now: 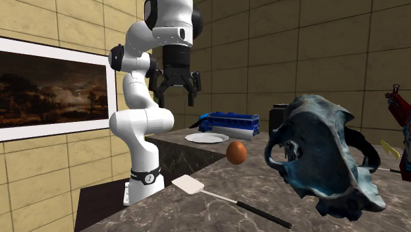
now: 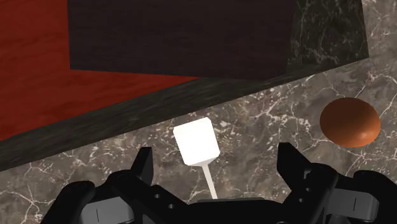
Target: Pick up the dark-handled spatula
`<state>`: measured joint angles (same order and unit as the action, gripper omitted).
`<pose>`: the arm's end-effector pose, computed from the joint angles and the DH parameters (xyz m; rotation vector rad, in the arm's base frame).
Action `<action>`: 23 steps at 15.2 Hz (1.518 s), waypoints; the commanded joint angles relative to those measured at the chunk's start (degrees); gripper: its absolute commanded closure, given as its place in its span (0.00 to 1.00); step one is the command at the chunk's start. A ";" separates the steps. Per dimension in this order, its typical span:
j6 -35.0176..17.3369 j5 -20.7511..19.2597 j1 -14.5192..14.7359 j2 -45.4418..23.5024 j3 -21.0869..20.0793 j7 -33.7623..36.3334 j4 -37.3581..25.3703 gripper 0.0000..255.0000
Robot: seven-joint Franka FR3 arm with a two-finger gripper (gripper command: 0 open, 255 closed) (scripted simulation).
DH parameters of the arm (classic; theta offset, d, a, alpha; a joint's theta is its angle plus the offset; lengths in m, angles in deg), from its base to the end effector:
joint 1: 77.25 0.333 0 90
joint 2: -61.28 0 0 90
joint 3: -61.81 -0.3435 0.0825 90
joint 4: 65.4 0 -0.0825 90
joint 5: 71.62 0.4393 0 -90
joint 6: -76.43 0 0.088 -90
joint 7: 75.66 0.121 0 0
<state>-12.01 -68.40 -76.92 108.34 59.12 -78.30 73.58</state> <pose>0.3264 0.0274 0.5687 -3.1154 -0.1287 0.0954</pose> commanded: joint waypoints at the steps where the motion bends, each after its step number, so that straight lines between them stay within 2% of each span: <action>1: 0.00 0.00 0.00 0.00 0.00 0.00 0.00 0.00; 10: -21.27 -0.22 2.12 -12.71 -0.60 -5.63 4.85 0.00; 18: -38.61 -0.56 3.76 -28.51 -1.52 -10.07 3.09 0.00; 23: -43.04 -0.61 3.85 -31.28 -1.69 -10.33 4.54 0.00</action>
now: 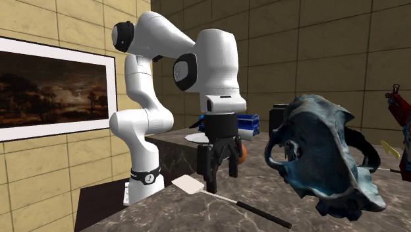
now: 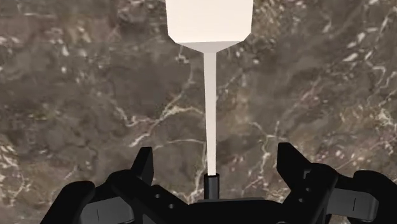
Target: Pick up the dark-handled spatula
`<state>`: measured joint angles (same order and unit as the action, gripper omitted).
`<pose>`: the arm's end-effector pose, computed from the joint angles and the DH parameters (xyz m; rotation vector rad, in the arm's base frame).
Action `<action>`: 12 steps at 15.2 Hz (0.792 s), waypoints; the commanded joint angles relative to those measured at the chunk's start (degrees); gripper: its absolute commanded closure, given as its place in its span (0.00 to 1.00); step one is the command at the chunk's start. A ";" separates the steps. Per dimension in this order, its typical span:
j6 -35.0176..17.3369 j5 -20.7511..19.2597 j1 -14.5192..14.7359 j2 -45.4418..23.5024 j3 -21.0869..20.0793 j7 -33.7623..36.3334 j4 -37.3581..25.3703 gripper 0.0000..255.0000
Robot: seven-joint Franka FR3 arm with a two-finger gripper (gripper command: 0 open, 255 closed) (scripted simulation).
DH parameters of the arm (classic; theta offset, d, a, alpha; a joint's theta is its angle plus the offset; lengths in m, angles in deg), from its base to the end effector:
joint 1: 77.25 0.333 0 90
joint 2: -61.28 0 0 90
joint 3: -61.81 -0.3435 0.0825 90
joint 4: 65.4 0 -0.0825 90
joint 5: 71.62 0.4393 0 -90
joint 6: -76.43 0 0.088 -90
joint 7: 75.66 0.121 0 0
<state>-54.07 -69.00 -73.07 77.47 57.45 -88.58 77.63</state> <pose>0.4746 0.0723 0.3730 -3.0820 -0.5348 -0.1000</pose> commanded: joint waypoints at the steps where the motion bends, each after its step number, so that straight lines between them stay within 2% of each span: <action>1: -1.84 -0.01 0.01 -0.87 -0.04 -0.05 0.90 0.00; 5: -4.08 -0.03 0.00 -2.12 -0.10 -0.04 1.89 0.00; 6: -4.02 -0.02 0.01 -2.03 -0.10 -0.04 1.92 1.00; 12: -4.01 -0.02 0.01 -2.07 -0.11 -0.02 1.87 1.00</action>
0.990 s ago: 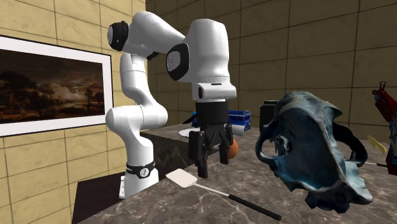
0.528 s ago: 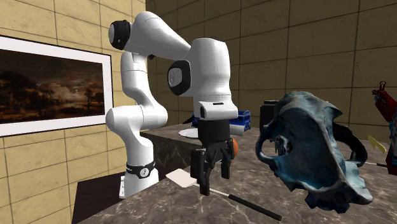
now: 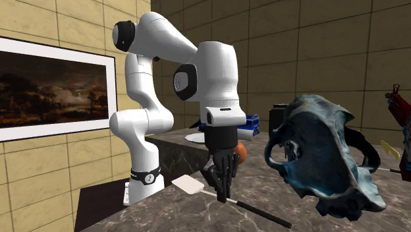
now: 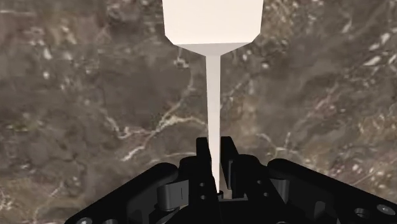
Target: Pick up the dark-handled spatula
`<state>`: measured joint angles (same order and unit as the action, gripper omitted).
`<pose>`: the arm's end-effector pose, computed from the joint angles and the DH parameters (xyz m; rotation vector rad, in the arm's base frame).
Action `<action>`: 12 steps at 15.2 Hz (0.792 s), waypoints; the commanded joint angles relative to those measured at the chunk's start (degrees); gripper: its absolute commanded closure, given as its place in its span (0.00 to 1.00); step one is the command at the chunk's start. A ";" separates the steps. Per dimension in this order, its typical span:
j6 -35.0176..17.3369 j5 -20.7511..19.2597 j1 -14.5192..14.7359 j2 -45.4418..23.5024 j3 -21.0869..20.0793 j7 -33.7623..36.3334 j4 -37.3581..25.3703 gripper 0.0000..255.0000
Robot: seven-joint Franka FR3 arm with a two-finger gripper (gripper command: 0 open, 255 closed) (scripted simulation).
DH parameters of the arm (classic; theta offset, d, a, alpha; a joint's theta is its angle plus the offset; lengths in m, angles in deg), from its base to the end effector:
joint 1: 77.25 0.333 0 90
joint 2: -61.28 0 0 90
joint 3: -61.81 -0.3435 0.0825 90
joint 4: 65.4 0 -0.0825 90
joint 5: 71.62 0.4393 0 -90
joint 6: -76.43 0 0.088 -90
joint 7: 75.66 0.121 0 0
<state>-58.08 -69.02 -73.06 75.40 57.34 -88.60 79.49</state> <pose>0.4730 0.0723 0.3465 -3.0818 -0.5361 -0.1022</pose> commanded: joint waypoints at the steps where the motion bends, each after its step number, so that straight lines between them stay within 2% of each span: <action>1: 0.00 0.00 0.00 0.00 0.00 0.00 0.00 1.00; 3: -0.08 0.00 -0.01 -0.06 0.01 -0.02 0.02 1.00; 12: 7.66 0.02 -0.01 3.87 0.21 -0.03 -3.79 1.00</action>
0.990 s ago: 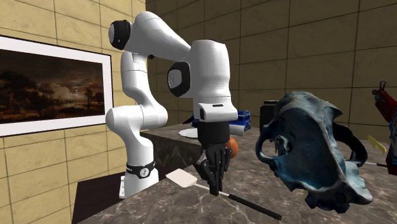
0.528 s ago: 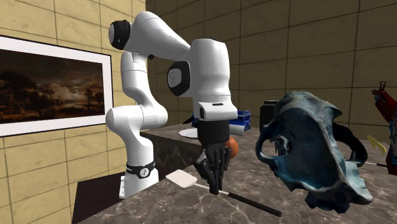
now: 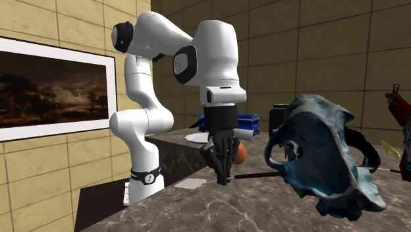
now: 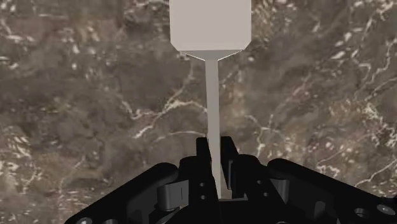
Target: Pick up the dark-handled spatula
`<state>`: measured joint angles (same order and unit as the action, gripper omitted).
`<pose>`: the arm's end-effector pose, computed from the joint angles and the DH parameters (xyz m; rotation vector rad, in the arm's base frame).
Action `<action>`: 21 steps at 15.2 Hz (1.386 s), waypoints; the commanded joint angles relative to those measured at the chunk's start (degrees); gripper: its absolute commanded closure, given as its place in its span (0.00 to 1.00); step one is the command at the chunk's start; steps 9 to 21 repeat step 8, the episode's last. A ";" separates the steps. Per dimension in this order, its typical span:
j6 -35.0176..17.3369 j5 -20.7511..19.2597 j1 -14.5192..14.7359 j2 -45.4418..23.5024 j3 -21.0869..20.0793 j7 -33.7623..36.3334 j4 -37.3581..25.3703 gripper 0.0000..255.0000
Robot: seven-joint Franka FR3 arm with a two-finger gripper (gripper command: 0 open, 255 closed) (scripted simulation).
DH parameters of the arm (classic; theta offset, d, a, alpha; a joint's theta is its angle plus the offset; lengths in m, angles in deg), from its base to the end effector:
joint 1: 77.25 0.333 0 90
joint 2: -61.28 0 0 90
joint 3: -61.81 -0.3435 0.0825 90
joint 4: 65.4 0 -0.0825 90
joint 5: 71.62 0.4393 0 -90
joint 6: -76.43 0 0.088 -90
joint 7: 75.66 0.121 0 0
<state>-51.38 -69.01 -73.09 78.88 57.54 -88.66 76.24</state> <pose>0.4754 0.0720 0.3925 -3.0820 -0.5362 -0.1030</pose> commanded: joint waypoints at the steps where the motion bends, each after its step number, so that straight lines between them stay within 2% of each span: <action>1: 1.81 0.00 0.01 0.75 0.02 0.04 -1.03 1.00; 6: 5.97 -0.03 -0.01 2.31 0.13 0.06 -3.63 1.00; 21: 6.09 -0.03 -0.01 2.35 0.13 0.06 -3.71 1.00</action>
